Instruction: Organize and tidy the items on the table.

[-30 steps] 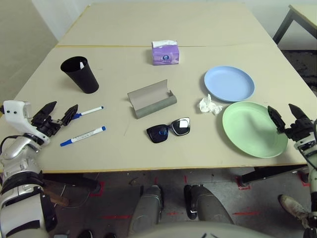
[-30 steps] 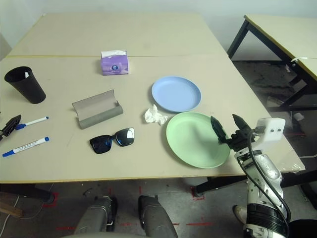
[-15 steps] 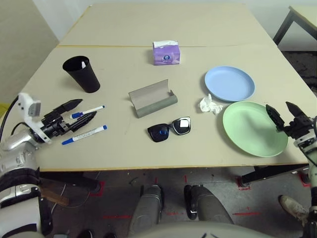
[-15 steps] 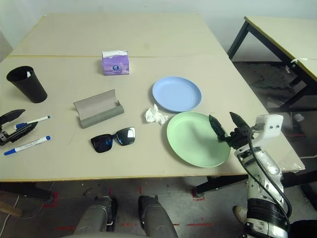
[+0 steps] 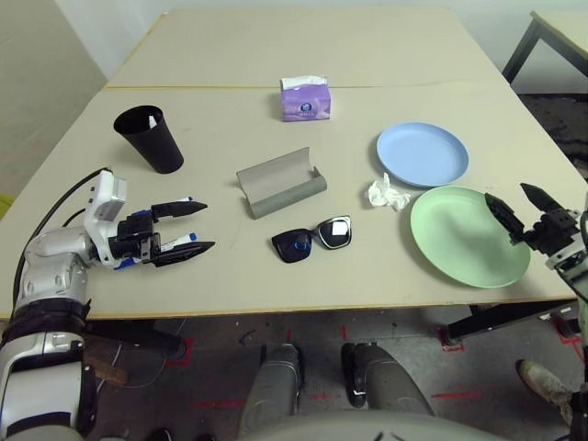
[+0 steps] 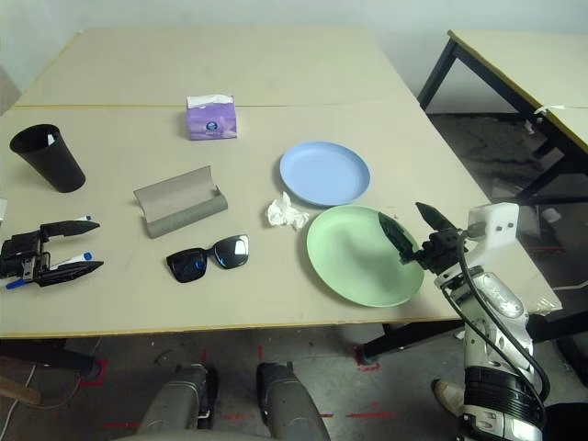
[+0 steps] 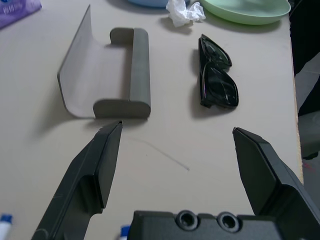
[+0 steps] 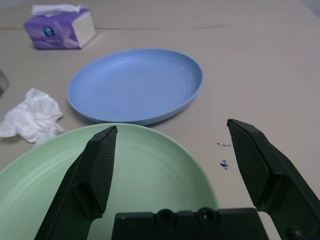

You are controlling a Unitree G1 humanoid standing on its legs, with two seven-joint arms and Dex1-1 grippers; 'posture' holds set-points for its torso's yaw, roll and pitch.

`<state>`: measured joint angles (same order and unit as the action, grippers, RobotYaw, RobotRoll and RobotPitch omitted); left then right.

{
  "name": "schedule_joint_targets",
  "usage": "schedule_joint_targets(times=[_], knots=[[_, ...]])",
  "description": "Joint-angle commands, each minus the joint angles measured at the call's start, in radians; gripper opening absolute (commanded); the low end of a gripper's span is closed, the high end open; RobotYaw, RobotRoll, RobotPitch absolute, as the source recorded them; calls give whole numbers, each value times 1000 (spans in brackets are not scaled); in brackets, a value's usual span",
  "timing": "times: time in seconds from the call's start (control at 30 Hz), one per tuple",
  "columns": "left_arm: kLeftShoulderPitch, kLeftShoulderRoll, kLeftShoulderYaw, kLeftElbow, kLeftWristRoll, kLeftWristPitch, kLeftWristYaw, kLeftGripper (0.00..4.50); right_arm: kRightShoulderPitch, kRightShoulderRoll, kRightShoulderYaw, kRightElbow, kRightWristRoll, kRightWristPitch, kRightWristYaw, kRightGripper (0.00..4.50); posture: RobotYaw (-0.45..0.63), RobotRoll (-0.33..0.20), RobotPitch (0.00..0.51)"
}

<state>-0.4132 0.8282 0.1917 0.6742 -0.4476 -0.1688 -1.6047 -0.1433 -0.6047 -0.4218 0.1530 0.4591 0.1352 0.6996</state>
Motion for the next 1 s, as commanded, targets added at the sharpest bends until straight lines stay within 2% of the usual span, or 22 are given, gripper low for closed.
schedule_joint_targets(times=[0.03,0.17,0.37,0.5,0.6,0.7,0.87,1.0], knots=[[-12,-12,-9,36,15,-28,-10,4500,-14,-45,18,-113,0,136,-59,4474,-52,0,153],[-34,-20,-1,75,28,-48,-5,4500,-121,-120,72,-267,79,368,-58,4474,-61,0,152],[-45,-41,-5,96,42,-68,0,4500,-406,-157,305,-405,121,648,-26,4474,-63,0,145],[-48,-55,-5,105,48,-83,9,4500,-491,-187,416,-447,120,779,10,4474,-57,0,143],[-49,-59,-2,110,49,-91,15,4500,-496,-226,452,-482,125,843,38,4474,-55,0,141],[-44,-61,-2,112,48,-96,19,4500,-454,-294,460,-528,134,906,69,4474,-55,0,142],[-24,-66,-6,116,51,-107,16,4500,-349,-459,309,-486,106,1002,48,4474,-69,0,150],[-30,-72,-11,141,61,-118,10,4500,-216,-594,174,-486,122,1127,63,4474,-88,0,155]])
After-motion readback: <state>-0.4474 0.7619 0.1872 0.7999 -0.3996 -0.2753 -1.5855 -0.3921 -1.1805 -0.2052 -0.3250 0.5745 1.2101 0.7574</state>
